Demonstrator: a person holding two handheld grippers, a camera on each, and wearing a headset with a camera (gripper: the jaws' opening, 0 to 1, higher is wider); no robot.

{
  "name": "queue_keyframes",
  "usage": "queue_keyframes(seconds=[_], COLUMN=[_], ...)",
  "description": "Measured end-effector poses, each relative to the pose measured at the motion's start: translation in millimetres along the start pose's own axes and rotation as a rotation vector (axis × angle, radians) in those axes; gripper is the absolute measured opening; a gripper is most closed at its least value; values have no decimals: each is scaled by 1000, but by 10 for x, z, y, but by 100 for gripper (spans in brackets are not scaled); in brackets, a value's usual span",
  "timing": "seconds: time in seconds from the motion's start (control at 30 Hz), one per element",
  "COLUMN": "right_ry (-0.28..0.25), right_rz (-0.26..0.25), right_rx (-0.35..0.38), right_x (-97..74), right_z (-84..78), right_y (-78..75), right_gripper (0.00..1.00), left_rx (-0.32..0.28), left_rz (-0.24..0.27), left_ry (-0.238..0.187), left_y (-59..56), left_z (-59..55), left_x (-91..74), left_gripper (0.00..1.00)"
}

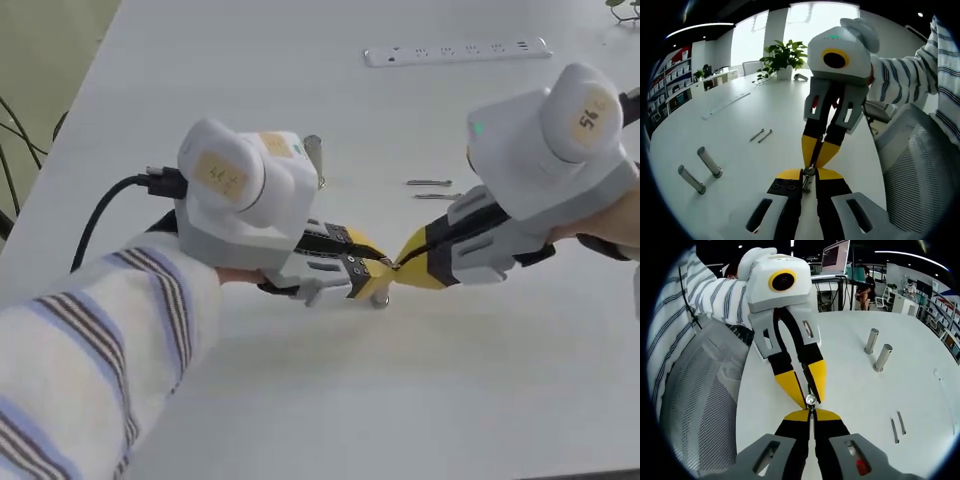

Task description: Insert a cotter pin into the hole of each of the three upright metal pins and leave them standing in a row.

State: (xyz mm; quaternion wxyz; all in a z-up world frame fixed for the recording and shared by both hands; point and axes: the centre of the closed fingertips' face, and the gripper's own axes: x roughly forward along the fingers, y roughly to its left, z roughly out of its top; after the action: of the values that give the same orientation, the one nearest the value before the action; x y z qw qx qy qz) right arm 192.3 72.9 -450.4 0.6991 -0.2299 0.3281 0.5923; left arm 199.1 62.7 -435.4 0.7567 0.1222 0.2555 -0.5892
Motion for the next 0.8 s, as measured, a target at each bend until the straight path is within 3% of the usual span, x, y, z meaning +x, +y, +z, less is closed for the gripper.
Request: queue_keyframes(seconds=[0.33, 0.53, 0.8], right_ry=[-14, -26, -44], right_rz=[-12, -32, -69], right_rx=[-26, -5, 20], right_x=[31, 26, 10], right_z=[-8, -30, -92], right_y=[13, -4, -9], right_gripper=[0, 4, 25], left_rx=[42, 53, 66], left_rz=[7, 9, -28], left_ry=[10, 6, -11], left_y=[-27, -51, -189], left_z=[-7, 14, 56], left_x=[-2, -53, -157], left_gripper=[7, 28, 51])
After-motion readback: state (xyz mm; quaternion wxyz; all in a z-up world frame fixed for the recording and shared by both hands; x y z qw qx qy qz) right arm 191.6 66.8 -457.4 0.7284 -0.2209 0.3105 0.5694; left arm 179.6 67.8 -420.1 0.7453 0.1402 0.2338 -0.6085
